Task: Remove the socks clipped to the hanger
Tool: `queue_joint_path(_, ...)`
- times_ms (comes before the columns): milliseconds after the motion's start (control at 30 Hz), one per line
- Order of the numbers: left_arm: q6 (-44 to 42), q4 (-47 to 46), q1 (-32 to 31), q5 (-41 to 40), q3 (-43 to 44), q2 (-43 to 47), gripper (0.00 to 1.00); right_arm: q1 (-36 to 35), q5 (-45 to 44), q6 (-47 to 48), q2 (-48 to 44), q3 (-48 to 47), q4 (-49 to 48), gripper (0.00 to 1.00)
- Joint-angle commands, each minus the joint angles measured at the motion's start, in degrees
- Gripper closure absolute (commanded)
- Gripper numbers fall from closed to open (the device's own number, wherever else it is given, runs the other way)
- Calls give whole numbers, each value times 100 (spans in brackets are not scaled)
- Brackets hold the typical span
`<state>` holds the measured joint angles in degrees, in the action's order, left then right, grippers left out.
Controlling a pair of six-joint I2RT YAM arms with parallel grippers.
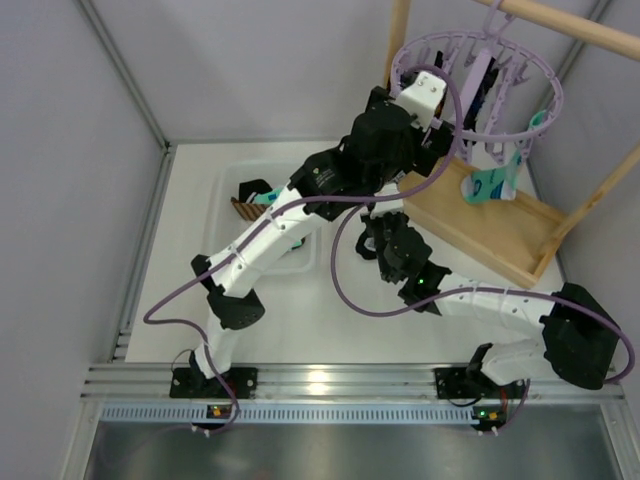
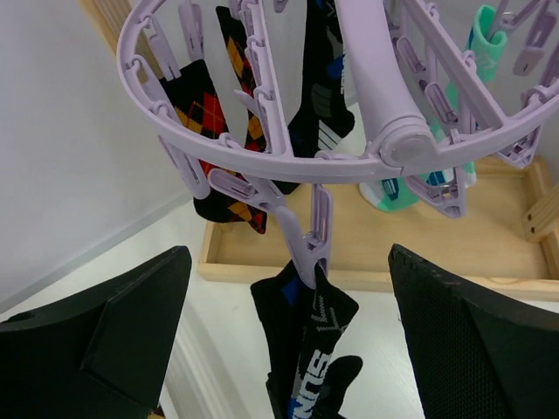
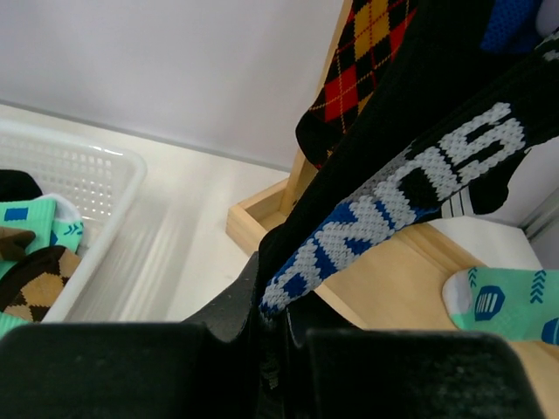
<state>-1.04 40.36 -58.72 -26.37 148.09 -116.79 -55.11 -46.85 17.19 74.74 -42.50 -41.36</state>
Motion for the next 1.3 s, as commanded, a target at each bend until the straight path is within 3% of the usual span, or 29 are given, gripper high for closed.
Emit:
queue_joint_path(0, -519, -431, -96, -544, 203, -194, 3, -202, 220, 302, 155, -250, -74, 100)
queue_joint_path(367, -1188, -1055, -201, -1555, 246, -765, 13, -281, 299, 505, 357, -390, -47, 100)
queue_joint_path(633, -1338, -1487, -158, -1758, 229, -880, 37, -430, 387, 487, 375, -364, -3, 100)
queue_joint_path(933, -1127, -1522, 18, -1424, 71, -933, 38, -527, 449, 505, 313, -224, -56, 100)
queue_joint_path(1267, -679, -1513, 27, -1037, -210, -757, 25, -527, 457, 505, 296, -276, -38, 100)
